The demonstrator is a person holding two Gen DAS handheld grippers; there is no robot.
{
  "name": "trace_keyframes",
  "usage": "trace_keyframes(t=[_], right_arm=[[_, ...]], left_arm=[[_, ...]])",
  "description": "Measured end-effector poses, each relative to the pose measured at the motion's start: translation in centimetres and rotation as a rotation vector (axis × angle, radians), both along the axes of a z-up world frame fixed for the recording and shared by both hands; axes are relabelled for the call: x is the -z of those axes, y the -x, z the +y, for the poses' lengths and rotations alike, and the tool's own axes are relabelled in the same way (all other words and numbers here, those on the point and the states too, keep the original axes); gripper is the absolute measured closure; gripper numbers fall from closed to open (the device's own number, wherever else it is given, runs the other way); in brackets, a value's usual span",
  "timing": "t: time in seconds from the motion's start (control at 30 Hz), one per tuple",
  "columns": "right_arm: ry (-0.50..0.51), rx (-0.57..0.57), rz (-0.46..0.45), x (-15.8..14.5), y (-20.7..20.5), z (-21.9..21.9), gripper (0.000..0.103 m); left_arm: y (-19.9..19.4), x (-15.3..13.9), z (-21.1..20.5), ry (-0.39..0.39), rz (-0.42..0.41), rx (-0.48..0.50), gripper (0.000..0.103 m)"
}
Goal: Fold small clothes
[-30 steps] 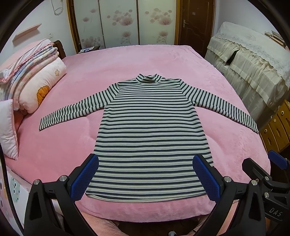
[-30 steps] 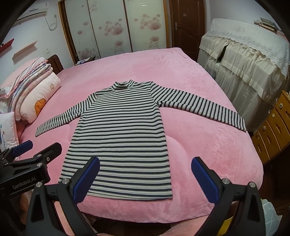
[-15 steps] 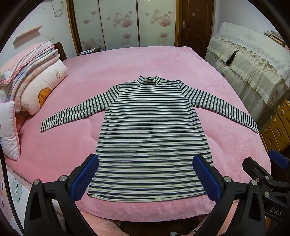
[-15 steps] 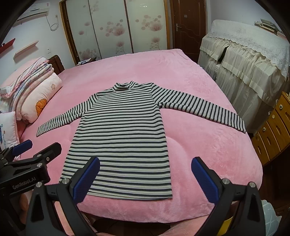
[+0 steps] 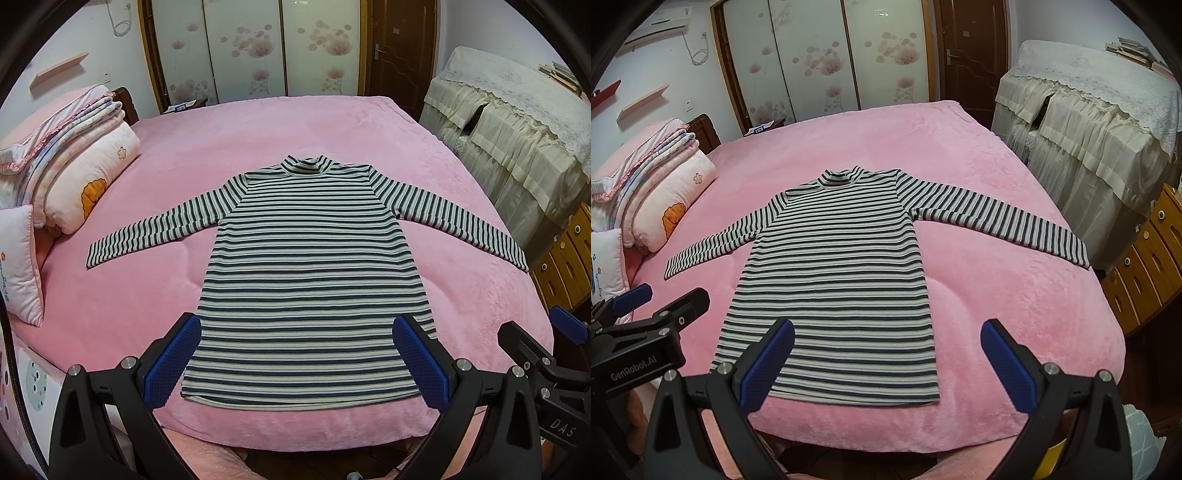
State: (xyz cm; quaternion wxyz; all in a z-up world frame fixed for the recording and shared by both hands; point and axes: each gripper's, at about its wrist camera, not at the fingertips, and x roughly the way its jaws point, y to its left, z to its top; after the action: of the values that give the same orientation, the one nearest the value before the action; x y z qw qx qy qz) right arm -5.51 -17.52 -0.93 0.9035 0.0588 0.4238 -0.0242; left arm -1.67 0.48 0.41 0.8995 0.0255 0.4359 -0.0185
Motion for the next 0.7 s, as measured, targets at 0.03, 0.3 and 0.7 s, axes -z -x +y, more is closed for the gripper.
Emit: trace_keyframes(t=[0.03, 0.3, 0.7], right_arm=[[-0.001, 0.001, 0.000, 0.0, 0.0, 0.0, 0.002], [-0.006, 0.007, 0.000, 0.0, 0.2, -0.4, 0.002], [0.011, 0.030, -0.042, -1.0, 0.1, -2.1, 0.002]], left_arm=[[0.0, 0.0, 0.0, 0.000, 0.000, 0.000, 0.000], [0.0, 0.1, -0.1, -0.001, 0.003, 0.001, 0.000], [-0.4, -1.0, -1.1, -0.007, -0.022, 0.008, 0.000]])
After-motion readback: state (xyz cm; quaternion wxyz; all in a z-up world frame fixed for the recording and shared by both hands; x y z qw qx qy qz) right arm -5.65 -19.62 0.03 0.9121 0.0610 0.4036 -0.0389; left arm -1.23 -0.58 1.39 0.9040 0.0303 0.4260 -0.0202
